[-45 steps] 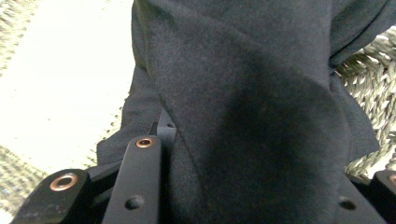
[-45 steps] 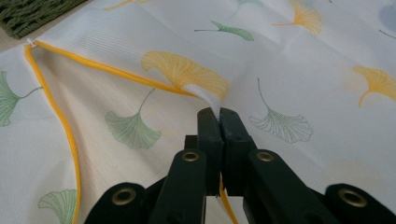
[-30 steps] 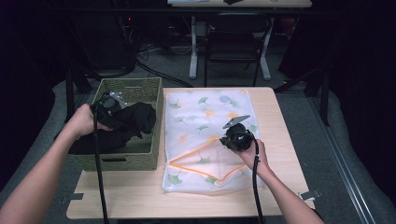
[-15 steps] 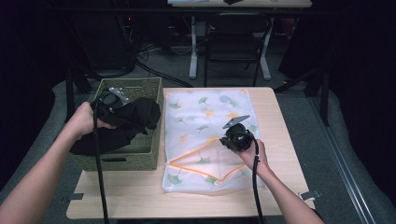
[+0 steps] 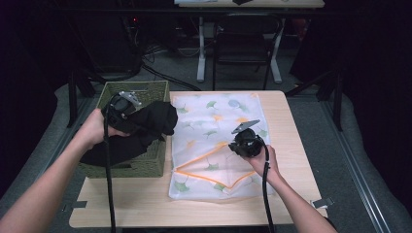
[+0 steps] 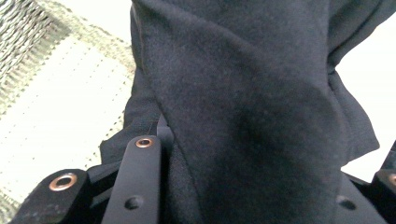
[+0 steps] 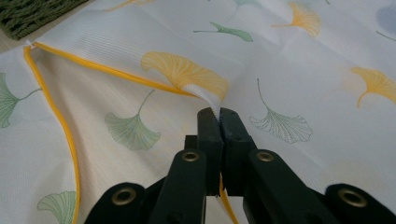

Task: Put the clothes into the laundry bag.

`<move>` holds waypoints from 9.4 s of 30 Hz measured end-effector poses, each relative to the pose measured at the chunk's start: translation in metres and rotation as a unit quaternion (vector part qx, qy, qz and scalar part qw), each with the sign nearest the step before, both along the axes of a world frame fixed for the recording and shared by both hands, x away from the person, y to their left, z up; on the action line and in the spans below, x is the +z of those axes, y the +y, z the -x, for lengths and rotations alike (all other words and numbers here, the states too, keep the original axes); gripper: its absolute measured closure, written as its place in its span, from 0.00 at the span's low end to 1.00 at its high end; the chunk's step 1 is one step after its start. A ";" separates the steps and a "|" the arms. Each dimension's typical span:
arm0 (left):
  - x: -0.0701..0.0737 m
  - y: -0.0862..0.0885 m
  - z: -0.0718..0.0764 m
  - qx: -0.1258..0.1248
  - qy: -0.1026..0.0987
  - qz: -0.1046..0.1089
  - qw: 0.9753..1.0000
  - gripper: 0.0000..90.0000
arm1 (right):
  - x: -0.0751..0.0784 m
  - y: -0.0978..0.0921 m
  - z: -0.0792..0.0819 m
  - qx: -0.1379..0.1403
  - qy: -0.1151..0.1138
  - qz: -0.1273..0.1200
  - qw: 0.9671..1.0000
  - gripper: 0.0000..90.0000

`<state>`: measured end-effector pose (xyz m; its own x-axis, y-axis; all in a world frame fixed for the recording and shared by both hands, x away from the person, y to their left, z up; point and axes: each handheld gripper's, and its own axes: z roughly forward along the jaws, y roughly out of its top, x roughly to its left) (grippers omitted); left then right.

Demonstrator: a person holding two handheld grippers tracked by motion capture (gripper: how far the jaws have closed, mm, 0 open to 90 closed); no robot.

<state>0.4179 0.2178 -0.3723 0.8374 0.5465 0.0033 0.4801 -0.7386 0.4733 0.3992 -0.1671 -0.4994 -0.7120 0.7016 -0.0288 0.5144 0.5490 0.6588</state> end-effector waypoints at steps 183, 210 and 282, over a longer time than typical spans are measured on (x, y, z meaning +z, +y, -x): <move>-0.168 -0.132 0.069 0.035 0.026 0.061 0.997 0.66 | 0.015 0.023 0.025 0.031 -0.005 -0.046 0.998 0.99; -0.147 -0.138 0.068 0.049 -0.007 0.069 0.996 0.27 | 0.016 0.022 0.027 0.033 -0.006 -0.054 0.998 0.99; -0.147 -0.136 0.085 -0.005 -0.011 0.066 0.998 0.18 | 0.017 0.024 0.031 0.042 -0.010 -0.054 0.998 0.99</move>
